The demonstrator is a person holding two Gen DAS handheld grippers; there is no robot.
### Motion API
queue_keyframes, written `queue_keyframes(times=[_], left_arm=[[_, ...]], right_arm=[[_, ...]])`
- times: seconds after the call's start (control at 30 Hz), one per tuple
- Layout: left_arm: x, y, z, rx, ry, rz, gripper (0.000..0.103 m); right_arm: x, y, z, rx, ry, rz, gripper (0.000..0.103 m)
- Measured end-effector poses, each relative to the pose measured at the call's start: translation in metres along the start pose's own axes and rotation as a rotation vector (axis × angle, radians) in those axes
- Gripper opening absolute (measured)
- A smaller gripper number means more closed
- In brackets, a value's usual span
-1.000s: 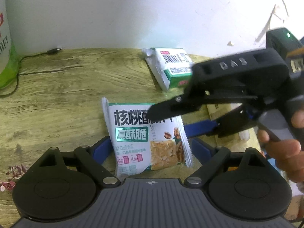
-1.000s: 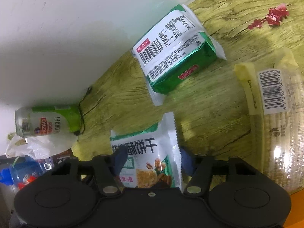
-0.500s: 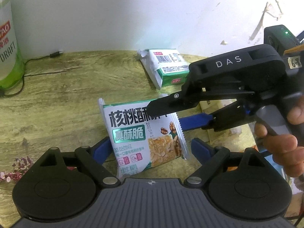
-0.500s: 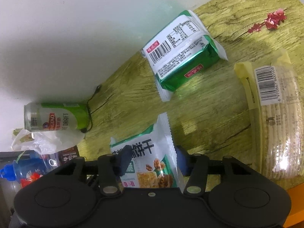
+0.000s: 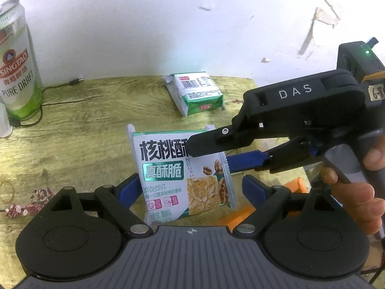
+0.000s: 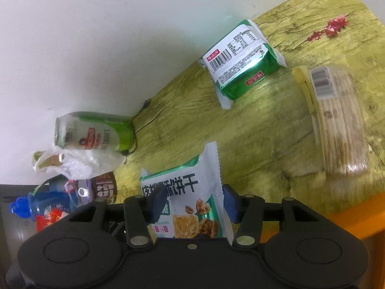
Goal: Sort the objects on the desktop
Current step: 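Lift and carry the biscuit pack with both grippers over the orange tray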
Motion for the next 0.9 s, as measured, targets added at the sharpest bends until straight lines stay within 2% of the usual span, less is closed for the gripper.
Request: queue_keyframes(times=[0.47,0.9], left_arm=[[-0.027,0.043,0.024,0.031,0.011,-0.026,0.090],[-0.040,0.090,0.013,0.106,0.032,-0.016,0.090]], right_arm=[[-0.004,0.053,0.032,-0.019,-0.023,-0.016,0.050],[-0.028,0.099,0.028,0.007,-0.002,-0.048,0.050]])
Point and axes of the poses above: each gripper's, at about its wrist camera, not at the fingertips, and z roughly against the way its jaws point, x to its left, y to its underside, the point moved 5 cm from there along -z, roughly the way its jaws point, and after that the axes turned 5 degrees about x, right-handed, at the moved point
